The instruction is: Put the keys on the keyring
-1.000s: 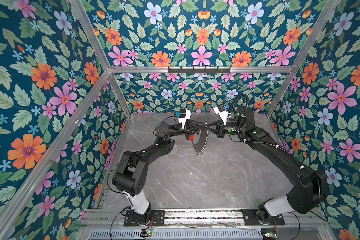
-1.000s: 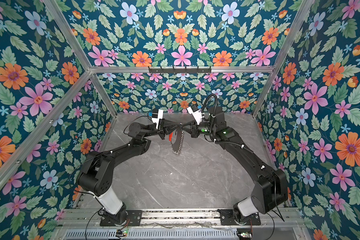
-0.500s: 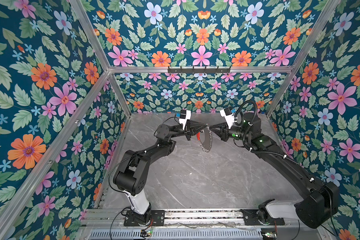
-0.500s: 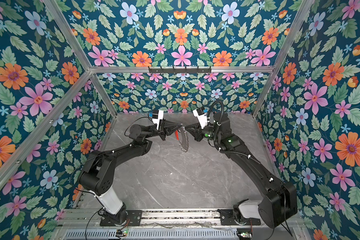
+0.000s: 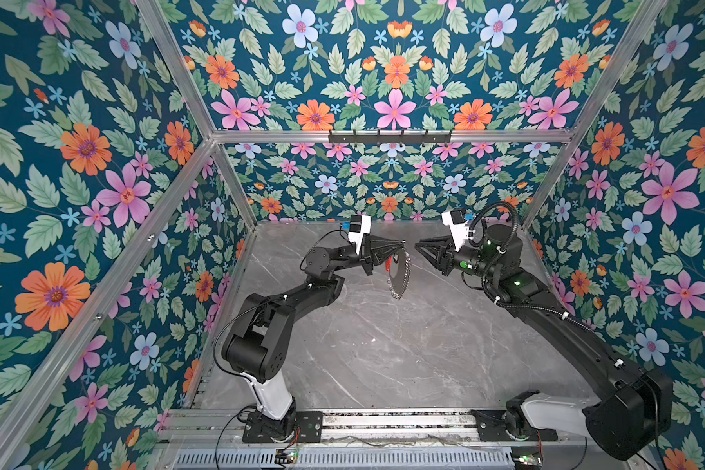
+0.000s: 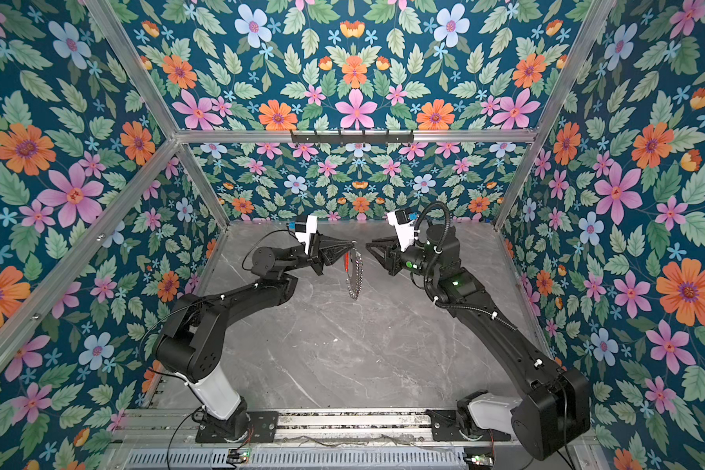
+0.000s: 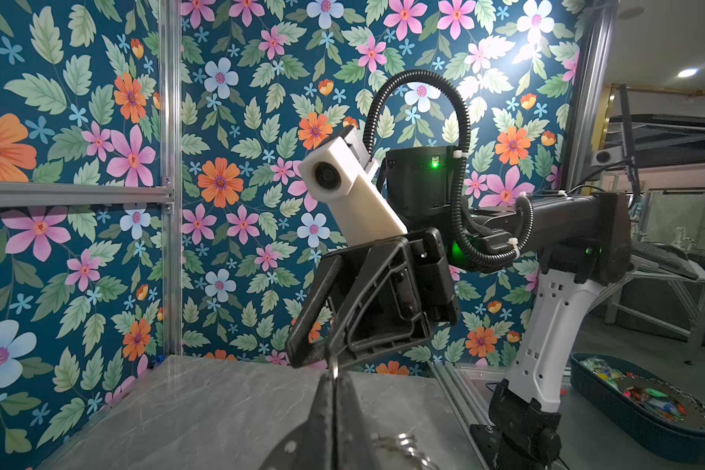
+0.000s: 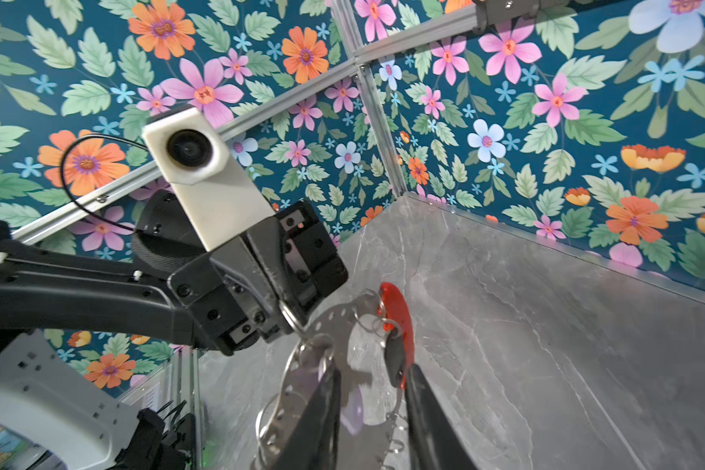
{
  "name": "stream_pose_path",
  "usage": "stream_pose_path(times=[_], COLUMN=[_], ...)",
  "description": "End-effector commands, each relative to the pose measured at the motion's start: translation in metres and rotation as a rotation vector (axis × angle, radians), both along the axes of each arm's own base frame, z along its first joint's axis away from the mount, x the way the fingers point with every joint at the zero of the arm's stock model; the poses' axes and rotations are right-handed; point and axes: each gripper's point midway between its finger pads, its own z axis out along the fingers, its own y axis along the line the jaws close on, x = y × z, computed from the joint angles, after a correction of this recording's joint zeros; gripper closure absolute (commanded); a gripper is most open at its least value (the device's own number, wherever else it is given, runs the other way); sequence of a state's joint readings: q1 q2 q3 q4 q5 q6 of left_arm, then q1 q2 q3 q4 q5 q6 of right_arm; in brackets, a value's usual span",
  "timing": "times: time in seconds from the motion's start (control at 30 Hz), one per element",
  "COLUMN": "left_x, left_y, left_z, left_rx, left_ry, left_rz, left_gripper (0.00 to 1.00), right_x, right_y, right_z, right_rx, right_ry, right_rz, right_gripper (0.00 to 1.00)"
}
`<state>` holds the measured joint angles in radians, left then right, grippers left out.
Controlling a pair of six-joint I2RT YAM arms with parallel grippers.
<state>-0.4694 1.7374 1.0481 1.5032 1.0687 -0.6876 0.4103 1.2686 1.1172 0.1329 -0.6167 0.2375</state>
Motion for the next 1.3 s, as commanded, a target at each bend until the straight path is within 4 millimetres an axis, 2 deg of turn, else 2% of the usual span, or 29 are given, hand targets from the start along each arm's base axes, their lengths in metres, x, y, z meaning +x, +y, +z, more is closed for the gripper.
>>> stream_pose_path(times=[0.0,0.2,0.47,0.67,0.8,0.9,0.97,1.07,1.13,1.27], left_x=[-0.003,-0.001,0.0,0.002,0.0,0.001,0.001,0.0,0.0,0.0], left_y=[0.003,0.002,0.001,0.001,0.001,0.0,0.0,0.0,0.0,-0.001], left_z=[0.01,0.012,0.017,0.016,0.017,0.017,0.016,0.017,0.016,0.016], left_rx=[-0.036,-0.041,-0.054,-0.054,-0.058,-0.056,-0.055,-0.053,-0.052,-0.052], left_ry=[-0.026,-0.013,0.0,0.016,0.011,0.012,0.015,0.012,0.014,0.017], left_rz=[0.001,-0.009,-0.029,-0.036,-0.044,-0.046,-0.048,-0.051,-0.051,-0.055], left_gripper=[1.0,1.0,1.0,1.0,1.0,1.0,1.0,1.0,1.0,1.0], right_x=[-0.01,-0.014,-0.012,-0.011,-0.01,-0.007,-0.001,0.004,0.004,0.001], right_y=[0.009,0.017,0.024,0.028,0.027,0.025,0.02,0.013,0.01,0.018], right_z=[0.022,0.028,0.023,0.024,0.024,0.022,0.02,0.017,0.017,0.015], right_rx=[0.07,0.085,0.078,0.077,0.073,0.06,0.045,0.024,0.022,0.03], right_ry=[-0.045,-0.034,-0.014,-0.018,-0.02,-0.025,-0.023,-0.033,-0.039,-0.018], right_rz=[0.082,0.143,0.175,0.184,0.179,0.154,0.107,0.048,0.041,0.098], right_gripper=[0.7,0.69,0.7,0.79,0.8,0.86,0.84,0.72,0.67,0.65])
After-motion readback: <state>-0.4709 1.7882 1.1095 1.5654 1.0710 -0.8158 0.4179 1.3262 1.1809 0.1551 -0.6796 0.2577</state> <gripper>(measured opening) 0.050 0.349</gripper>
